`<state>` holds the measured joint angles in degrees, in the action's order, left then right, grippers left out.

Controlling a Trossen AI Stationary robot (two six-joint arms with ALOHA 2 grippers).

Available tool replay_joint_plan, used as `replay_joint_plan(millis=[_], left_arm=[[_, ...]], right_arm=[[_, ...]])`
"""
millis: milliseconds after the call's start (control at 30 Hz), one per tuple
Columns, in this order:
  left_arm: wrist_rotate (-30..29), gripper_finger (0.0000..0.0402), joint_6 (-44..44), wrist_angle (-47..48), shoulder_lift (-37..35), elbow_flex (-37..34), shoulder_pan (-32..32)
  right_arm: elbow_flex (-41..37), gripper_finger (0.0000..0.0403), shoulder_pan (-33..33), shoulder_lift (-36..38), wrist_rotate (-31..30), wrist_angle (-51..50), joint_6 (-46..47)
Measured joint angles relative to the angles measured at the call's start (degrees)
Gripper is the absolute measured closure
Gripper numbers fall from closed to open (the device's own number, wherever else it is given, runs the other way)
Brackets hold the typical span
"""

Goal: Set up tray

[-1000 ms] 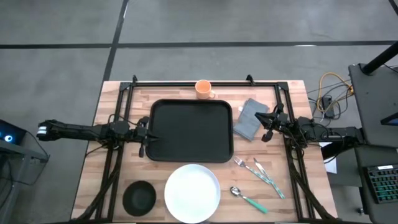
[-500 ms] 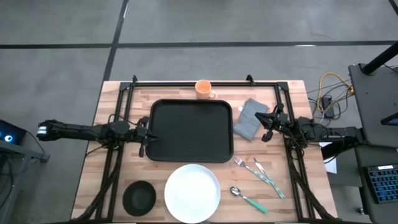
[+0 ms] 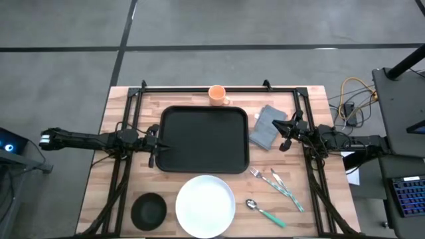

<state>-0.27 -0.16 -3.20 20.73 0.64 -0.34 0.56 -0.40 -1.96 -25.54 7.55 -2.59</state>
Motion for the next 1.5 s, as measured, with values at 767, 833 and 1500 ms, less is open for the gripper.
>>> replay_joint_plan(millis=[767,833,1500], left_arm=[[0.2,0.0401,0.0,0.0,0.0,0.0,0.0],[0.2,0.0401,0.0,0.0,0.0,0.0,0.0],[0.1,0.0401,0.0,0.0,0.0,0.0,0.0]], right_arm=[[0.0,0.0374,0.0,0.0,0.0,0.0,0.0],[0.0,0.0374,0.0,0.0,0.0,0.0,0.0],[0.0,0.0374,0.0,0.0,0.0,2.3,3.9]])
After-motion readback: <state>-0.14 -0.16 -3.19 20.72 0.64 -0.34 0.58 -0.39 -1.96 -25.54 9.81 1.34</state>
